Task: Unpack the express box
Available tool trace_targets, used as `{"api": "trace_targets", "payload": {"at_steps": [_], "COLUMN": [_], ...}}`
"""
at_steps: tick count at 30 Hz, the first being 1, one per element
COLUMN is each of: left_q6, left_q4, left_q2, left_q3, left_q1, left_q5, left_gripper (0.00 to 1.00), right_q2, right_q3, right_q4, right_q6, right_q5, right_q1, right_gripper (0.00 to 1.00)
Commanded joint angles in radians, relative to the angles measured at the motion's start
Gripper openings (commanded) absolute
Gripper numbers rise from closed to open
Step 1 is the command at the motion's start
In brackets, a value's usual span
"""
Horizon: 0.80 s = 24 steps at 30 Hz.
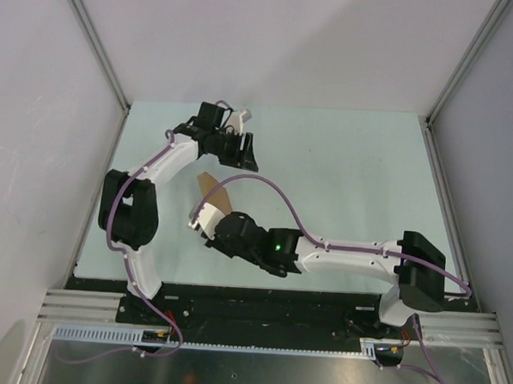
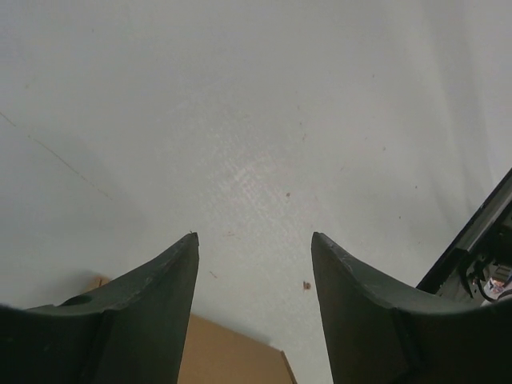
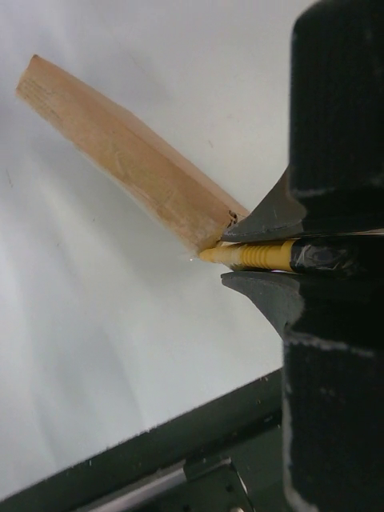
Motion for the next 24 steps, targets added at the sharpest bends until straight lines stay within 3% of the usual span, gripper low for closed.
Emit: {"api": "trace_targets", "payload": {"at_steps": [1,6,24], "left_q6": [0.048,0.041,0.034], "left_q4": [0.011,0.012,0.001], "left_q2": [0.001,-0.018,0.058], "left_q3": [-0.038,-0.027,0.022], "left_q1": [-0.003,-0.003,-0.003], "left_q5": [-0.025,-0.106,-0.071], "left_gripper": [0.62,0.62,0.63], "right_q2": [0.015,0.005,-0.015], "right_q3": [0.023,0.023,0.020], "right_q4": [-0.028,-0.039,-0.062], "right_q6": [-0.007,0.001,0.021], "right_q5": [0.129,0.149,0.144], "right_q1": [-0.017,-0.026,-0.098], "right_gripper": [0.00,0.00,0.00]}}
